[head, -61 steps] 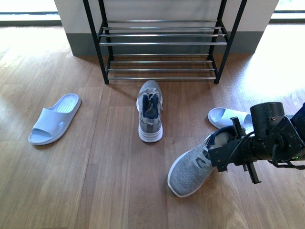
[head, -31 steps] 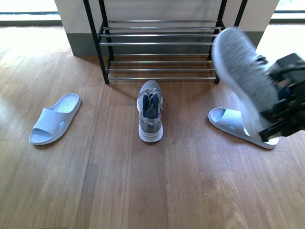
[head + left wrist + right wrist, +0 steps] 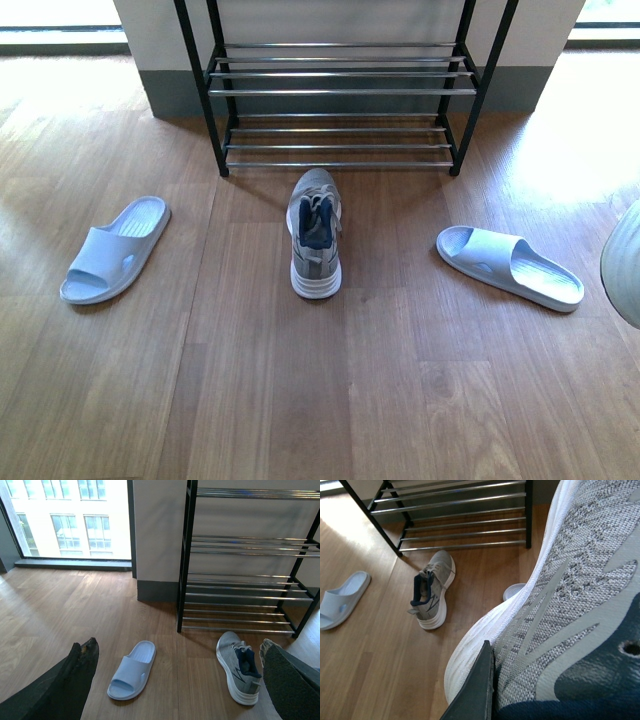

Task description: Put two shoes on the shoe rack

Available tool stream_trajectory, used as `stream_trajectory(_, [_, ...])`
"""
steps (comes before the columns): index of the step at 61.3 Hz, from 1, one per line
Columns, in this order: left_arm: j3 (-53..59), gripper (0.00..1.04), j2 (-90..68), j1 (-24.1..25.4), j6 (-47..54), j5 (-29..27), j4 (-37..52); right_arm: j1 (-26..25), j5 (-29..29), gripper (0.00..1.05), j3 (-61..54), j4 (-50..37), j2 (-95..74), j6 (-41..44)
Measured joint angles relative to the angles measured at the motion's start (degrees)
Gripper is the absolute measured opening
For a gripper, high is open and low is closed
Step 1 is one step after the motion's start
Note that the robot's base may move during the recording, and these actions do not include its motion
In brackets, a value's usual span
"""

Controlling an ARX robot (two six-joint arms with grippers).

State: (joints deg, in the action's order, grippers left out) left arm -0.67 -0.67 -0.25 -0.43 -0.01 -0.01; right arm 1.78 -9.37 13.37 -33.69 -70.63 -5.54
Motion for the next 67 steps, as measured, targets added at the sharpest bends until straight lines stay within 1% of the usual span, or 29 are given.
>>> stream_trajectory(44, [0.00, 0.95, 0.00, 0.00, 0.00, -0.20, 0.00, -0.02, -0.07, 0.01, -0.20, 0.00, 0.00, -0.02])
stream_trajectory(49, [0.00, 0.95, 0.00, 0.00, 0.00, -0.17, 0.00, 0.09, -0.79, 0.01, -0.20, 0.00, 0.00, -0.02])
stream_trajectory(67, [0.02, 0.95, 0.00, 0.00, 0.00, -0.11, 0.00, 0.02, -0.26, 0.01, -0.20, 0.00, -0.04, -0.02])
